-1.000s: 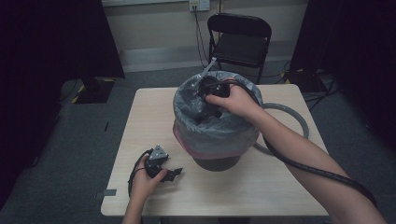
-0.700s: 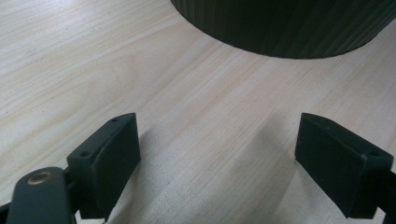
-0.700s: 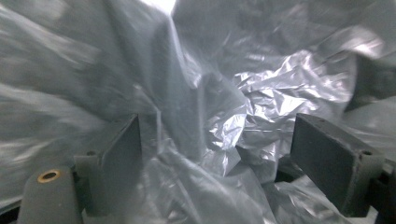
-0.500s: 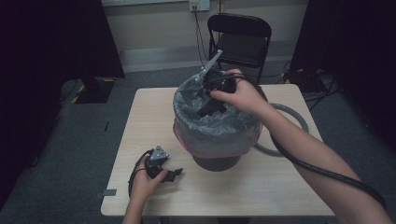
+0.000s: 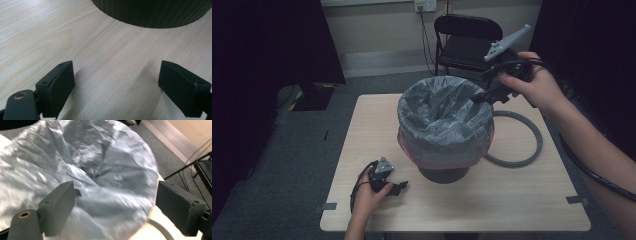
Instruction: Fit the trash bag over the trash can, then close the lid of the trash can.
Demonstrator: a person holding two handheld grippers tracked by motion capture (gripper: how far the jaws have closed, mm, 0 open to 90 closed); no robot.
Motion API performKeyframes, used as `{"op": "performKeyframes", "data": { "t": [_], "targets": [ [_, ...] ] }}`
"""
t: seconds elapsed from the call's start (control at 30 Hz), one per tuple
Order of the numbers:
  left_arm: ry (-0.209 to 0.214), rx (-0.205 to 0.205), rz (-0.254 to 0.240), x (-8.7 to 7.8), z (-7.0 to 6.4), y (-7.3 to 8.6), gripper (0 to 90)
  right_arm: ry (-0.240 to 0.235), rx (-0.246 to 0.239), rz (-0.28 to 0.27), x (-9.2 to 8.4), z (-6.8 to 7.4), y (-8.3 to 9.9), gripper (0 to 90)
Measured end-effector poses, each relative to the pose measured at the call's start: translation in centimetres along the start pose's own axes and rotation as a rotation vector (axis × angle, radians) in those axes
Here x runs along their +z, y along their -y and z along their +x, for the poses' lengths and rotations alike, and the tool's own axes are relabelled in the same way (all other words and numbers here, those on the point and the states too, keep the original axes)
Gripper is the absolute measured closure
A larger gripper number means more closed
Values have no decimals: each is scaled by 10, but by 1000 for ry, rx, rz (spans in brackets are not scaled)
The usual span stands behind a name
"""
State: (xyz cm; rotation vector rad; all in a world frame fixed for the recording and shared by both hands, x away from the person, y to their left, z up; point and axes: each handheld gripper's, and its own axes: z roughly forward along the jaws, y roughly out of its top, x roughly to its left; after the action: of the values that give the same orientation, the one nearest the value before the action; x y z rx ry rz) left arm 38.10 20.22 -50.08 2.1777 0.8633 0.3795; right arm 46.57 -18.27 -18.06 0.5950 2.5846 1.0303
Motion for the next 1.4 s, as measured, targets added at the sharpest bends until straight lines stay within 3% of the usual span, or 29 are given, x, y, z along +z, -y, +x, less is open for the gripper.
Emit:
{"op": "performKeyframes", "data": {
  "t": [0.13,0.3,0.73,0.9,1.13,1.2,1.33,1.4],
  "targets": [
    [0,0,0,0,0,0,130,6,58,-14,-11,-19,29,148],
    [2,1,4,0,0,0,130,33,106,5,-2,-39,72,149],
    [2,0,3,0,0,0,130,99,250,117,88,-65,209,152],
    [-1,0,4,0,0,0,129,154,249,161,113,-66,247,156],
    [-5,-2,4,0,-1,0,126,175,246,188,137,-57,275,159],
    [-5,-2,5,0,-1,0,126,155,247,184,140,-53,276,161],
    [-5,-2,5,0,-1,0,125,139,189,185,145,-40,278,163],
    [-5,-2,5,0,-1,0,126,133,177,187,147,-32,281,209]
  ]
}}
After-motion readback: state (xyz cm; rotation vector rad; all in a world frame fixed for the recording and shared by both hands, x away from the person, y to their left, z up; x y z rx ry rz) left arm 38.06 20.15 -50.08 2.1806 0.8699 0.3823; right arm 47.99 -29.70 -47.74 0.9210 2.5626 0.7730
